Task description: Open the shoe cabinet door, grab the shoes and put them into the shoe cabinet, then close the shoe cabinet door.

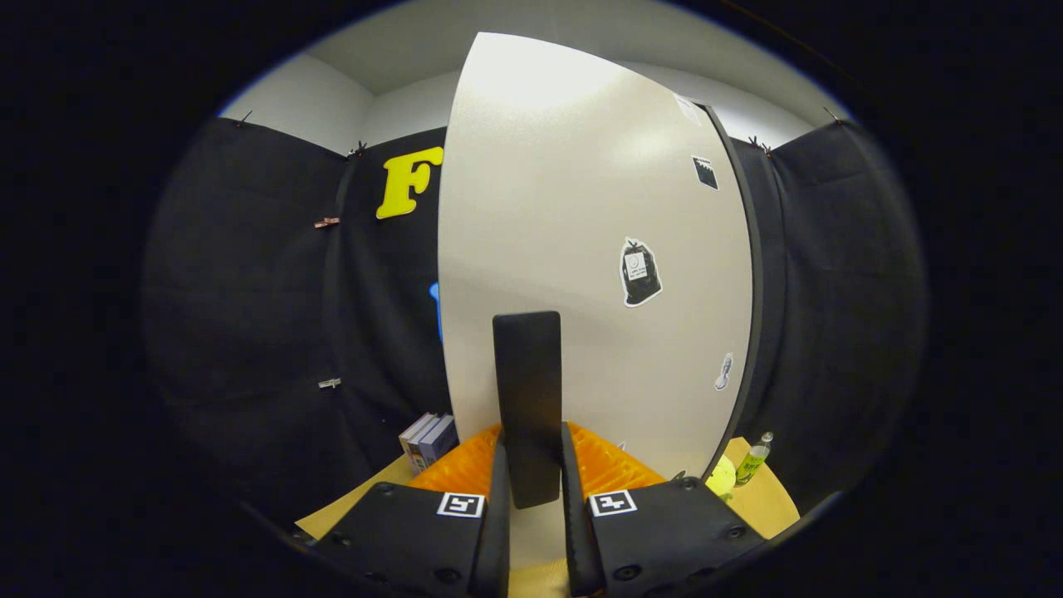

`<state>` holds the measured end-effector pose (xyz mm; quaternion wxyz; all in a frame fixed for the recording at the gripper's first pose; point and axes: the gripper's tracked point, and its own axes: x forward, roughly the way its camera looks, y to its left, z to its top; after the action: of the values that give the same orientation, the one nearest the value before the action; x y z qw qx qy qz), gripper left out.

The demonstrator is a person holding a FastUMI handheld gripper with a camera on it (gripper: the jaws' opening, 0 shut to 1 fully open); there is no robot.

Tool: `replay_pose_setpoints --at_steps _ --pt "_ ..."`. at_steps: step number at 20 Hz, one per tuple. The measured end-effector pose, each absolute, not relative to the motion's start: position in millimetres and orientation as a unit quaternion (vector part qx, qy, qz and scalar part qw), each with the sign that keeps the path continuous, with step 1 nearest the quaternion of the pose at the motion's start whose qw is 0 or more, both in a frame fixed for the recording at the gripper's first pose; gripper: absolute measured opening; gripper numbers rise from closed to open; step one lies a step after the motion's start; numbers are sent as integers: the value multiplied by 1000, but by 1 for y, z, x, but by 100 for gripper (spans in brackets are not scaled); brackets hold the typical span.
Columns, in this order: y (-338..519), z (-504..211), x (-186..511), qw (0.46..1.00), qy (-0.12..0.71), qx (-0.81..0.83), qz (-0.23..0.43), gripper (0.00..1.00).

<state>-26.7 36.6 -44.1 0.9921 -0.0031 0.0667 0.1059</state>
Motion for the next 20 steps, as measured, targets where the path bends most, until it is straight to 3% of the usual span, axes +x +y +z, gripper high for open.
replay_pose_setpoints --at_steps 9,20 --pt "-28 -32 -82 992 69 3 108 31" --pt "-112 -22 -127 996 71 19 59 30"
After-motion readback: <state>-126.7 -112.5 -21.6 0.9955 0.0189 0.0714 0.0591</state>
